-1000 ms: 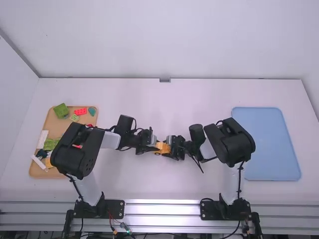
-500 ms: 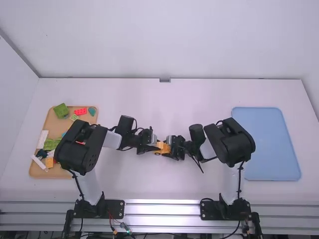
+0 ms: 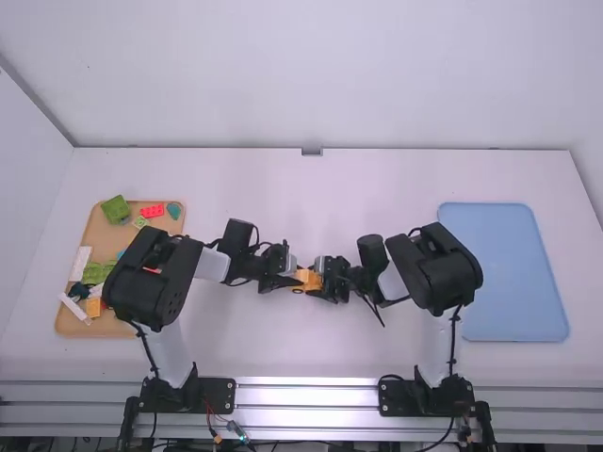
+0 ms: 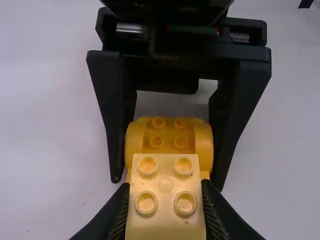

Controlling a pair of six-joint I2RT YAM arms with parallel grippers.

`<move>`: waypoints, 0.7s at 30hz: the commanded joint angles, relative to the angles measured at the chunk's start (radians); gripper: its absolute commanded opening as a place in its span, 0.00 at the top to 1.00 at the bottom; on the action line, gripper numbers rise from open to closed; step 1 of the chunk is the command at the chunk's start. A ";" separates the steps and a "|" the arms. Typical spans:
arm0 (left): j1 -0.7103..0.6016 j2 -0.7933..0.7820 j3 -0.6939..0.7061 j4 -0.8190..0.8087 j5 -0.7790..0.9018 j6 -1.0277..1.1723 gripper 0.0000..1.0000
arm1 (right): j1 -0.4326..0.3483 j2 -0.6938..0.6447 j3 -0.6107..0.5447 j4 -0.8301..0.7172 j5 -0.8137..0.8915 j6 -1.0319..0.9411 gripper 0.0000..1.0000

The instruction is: Assemble lego blocks to make yellow taxi

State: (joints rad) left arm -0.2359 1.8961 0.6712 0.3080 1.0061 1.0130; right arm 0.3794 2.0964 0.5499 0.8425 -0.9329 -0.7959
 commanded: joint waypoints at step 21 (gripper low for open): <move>0.000 -0.193 -0.008 -0.071 -0.097 -0.056 0.23 | 0.000 0.013 0.000 -0.013 0.016 -0.013 0.46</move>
State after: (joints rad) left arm -0.2359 1.7527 0.6666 0.2413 0.8997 0.9642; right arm 0.3794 2.0964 0.5507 0.8406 -0.9356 -0.7990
